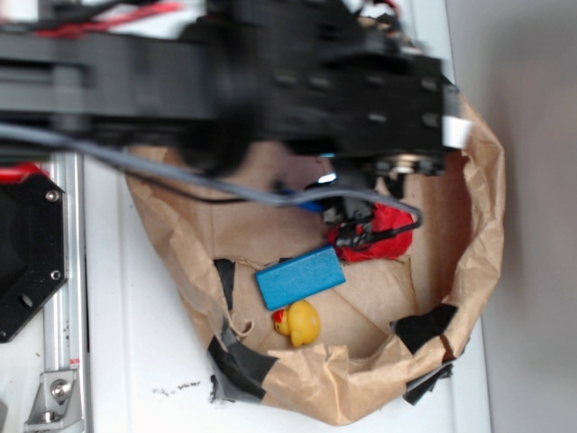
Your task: Grab the yellow cloth.
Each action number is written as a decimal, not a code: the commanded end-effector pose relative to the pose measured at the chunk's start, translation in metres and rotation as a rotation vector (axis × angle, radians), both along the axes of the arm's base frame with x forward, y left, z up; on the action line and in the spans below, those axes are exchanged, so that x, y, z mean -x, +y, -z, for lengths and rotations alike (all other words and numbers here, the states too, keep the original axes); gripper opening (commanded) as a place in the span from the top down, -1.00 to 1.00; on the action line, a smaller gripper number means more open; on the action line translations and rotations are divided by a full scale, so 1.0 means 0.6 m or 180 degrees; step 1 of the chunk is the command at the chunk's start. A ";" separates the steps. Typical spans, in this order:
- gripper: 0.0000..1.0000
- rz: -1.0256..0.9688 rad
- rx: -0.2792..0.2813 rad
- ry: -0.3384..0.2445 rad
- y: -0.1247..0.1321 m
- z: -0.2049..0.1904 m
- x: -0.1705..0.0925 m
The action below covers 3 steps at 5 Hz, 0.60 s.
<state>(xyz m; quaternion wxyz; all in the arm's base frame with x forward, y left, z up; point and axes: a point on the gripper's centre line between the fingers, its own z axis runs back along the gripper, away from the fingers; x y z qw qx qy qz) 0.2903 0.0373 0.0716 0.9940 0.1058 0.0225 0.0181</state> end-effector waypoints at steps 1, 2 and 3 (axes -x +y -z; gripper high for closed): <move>-1.00 0.0365 -0.0232 0.0070 -0.003 -0.037 0.005; -1.00 0.0443 -0.0375 0.0213 0.019 -0.007 -0.003; -1.00 0.0519 -0.0359 0.0412 0.038 0.036 -0.015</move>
